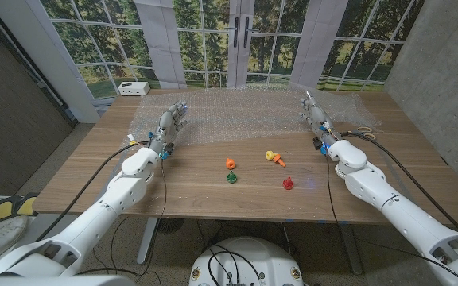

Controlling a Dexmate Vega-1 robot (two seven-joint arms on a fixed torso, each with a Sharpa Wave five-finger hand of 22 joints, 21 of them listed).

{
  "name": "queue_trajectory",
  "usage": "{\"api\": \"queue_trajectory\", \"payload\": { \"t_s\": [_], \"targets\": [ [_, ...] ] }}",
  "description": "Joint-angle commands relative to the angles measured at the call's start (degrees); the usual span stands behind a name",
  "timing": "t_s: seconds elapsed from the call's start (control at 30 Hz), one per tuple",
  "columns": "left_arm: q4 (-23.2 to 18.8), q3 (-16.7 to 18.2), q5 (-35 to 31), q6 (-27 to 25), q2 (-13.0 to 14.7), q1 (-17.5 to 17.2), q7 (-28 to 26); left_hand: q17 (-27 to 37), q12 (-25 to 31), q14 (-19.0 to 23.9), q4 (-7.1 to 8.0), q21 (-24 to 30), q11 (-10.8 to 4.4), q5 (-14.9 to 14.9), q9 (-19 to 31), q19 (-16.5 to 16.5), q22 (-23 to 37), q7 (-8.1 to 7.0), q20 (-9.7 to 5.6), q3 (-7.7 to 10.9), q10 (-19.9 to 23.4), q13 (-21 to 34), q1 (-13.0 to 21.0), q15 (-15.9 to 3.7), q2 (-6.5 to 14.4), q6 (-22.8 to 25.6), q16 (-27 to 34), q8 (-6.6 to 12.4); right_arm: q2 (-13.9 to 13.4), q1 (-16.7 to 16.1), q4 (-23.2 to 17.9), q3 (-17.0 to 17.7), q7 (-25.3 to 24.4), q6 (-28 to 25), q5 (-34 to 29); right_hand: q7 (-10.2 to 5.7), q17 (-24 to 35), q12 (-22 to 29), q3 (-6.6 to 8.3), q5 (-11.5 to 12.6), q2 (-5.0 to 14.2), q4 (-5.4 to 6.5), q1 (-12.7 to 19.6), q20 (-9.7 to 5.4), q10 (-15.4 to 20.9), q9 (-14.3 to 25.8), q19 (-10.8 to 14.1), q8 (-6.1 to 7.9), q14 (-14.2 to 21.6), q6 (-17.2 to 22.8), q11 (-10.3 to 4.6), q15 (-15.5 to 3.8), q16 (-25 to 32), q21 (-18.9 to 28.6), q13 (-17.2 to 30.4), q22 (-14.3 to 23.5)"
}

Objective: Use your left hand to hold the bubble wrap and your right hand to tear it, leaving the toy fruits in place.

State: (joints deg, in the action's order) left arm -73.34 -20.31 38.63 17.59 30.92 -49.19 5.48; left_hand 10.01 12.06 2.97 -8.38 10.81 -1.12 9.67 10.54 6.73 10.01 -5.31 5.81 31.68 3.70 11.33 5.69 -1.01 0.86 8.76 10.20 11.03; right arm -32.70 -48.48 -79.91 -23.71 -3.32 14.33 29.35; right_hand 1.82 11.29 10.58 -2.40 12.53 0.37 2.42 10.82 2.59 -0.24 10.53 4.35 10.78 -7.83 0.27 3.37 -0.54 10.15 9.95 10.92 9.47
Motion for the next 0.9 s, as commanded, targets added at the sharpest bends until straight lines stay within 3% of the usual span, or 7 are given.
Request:
{"api": "queue_trajectory", "payload": {
  "t_s": [0.03,0.2,0.43,0.9],
  "targets": [
    [1.5,-0.8,-0.4,-0.2,0.9,1.0,2.6,0.2,0.0,-0.3,0.03,0.1,-0.06,0.1,0.2,-0.2,0.2,0.09,-0.09,0.33,-0.1,0.2,0.7,0.01,0.0,0.1,0.0,-0.04,-2.2,0.2,-2.5,-1.5,-5.0,-1.1,-8.5,-0.10,0.0,-0.1,-0.15,0.3,-0.67,-0.77,1.0,0.27,-1.2,0.1,-0.6,-0.18,-1.2,-0.9,-0.28,-0.29,0.0,0.2,0.1,0.2],
    [1.6,-0.9,-0.9,0.6,0.4,1.2,2.0,0.2,0.1,-0.1,0.02,0.1,-0.07,0.1,0.2,-0.1,0.2,0.03,-0.11,0.33,0.1,0.2,0.7,0.00,0.1,0.1,0.1,-0.04,-4.0,0.4,-4.0,-2.1,-6.2,-2.9,-12.1,-0.30,-0.1,-0.2,0.02,0.2,-0.94,-1.56,2.2,0.19,-2.4,0.1,-1.6,-0.29,-2.4,-1.9,-0.41,-0.15,0.0,0.1,0.0,0.2],
    [-0.1,-1.1,-0.5,0.0,0.2,0.1,1.3,0.1,0.3,0.0,-0.01,0.3,-0.15,0.1,0.2,0.1,0.2,0.54,-0.68,0.31,0.4,0.2,0.8,-0.30,0.1,0.1,0.2,-0.06,-4.4,1.2,-2.2,-2.6,-4.6,-2.0,-12.8,-0.40,-0.2,-0.3,0.23,0.2,-0.97,-2.22,3.2,0.00,-3.7,0.1,-2.6,-0.42,-3.5,-3.1,-0.35,-0.11,0.0,0.1,0.0,0.2],
    [-2.0,-0.8,-1.0,0.5,0.0,-1.2,-1.0,0.2,0.4,0.1,0.03,0.3,0.01,0.1,0.2,0.1,0.2,-0.04,-0.59,-0.07,0.8,0.2,0.5,-0.14,-0.5,0.2,0.4,-0.07,-7.2,1.6,-4.1,-3.0,-2.9,-3.4,-15.3,0.04,-0.3,-0.4,0.37,0.1,-1.04,-3.06,4.4,0.48,-6.7,0.1,-4.9,-0.59,-5.4,-5.2,-0.21,0.40,0.1,-0.1,0.0,0.2]
  ]
}}
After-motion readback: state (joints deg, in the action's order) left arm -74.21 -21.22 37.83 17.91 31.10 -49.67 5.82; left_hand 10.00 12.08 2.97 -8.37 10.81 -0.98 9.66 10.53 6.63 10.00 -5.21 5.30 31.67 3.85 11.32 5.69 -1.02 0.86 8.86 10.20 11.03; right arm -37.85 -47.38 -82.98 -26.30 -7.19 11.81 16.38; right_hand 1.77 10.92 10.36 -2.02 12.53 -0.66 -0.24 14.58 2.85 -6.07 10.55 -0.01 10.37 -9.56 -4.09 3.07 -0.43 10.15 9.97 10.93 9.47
